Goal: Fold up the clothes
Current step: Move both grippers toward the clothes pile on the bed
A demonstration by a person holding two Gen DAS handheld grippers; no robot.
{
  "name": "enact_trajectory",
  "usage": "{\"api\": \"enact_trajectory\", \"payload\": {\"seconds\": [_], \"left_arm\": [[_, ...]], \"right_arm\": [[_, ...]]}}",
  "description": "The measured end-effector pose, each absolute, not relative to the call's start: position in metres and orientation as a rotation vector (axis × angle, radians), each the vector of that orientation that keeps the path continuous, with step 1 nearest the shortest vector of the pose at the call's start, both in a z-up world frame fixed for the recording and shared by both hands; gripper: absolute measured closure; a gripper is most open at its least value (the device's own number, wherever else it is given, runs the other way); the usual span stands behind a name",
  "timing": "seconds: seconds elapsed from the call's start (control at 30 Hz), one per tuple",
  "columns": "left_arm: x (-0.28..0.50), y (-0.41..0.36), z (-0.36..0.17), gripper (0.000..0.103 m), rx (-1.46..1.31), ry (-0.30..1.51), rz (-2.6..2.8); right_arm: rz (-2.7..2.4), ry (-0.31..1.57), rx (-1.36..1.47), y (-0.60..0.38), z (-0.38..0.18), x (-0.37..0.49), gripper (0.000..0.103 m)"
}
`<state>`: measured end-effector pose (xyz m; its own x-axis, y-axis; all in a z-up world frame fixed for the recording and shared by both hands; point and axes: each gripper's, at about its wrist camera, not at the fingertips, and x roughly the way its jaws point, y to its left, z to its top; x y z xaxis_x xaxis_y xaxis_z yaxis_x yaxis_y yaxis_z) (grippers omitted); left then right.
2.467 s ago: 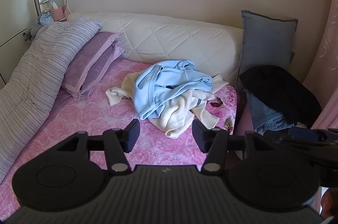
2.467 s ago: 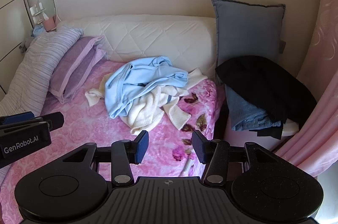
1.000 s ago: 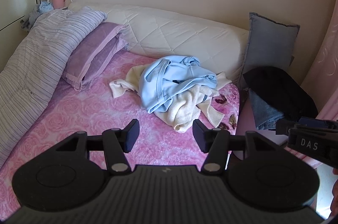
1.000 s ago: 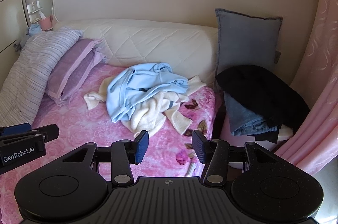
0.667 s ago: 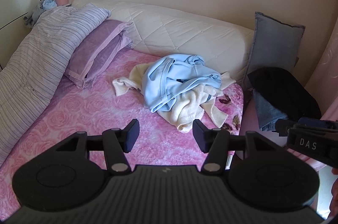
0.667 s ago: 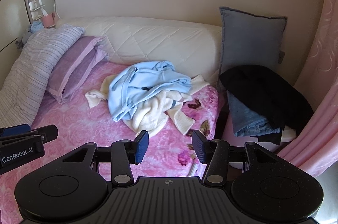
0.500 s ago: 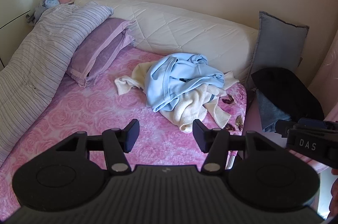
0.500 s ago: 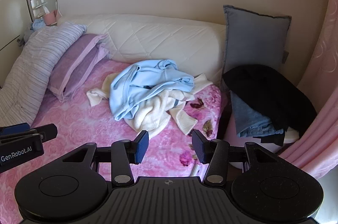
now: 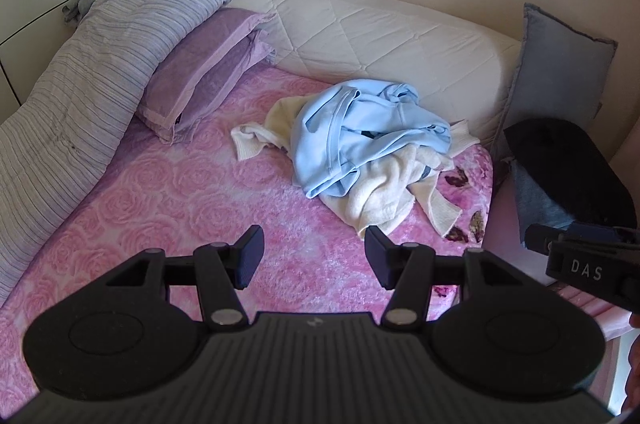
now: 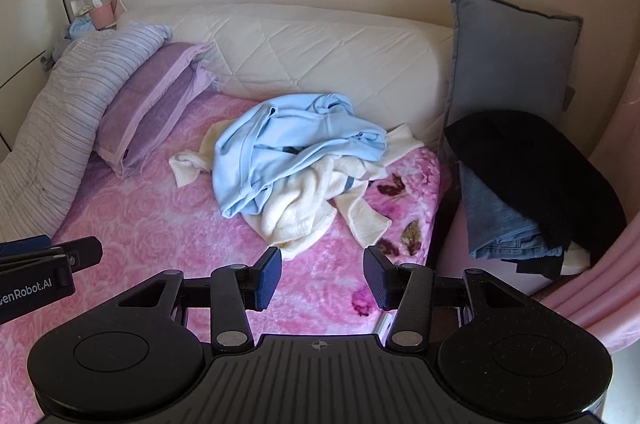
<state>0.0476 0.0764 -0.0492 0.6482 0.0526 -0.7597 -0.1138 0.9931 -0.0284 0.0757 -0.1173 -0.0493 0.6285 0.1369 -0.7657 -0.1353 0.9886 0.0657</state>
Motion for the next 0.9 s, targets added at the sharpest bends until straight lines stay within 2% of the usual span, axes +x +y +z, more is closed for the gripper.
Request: {"api": "enact_trajectory", "payload": {"seconds": [0.47,0.63,0.9], "left_arm": [[0.114,0.05,-0.066,0.051,-0.079,0.933,0.126],[0.137,0.041,-0.073,0.043,-0.075,0.946,0.138],[0.17,0.036,-0.086,0.042,-0.076,0.986,0.16]], "right_arm": [[0.21,0.938,-0.022,-0.14,-0.069,0.149,0.054],[0.217,0.954,-0.041,-0.149,-0.075,0.175,0.054],[0.232,0.991,-0.098,-0.153,-0.089,0.214,0.054]]}}
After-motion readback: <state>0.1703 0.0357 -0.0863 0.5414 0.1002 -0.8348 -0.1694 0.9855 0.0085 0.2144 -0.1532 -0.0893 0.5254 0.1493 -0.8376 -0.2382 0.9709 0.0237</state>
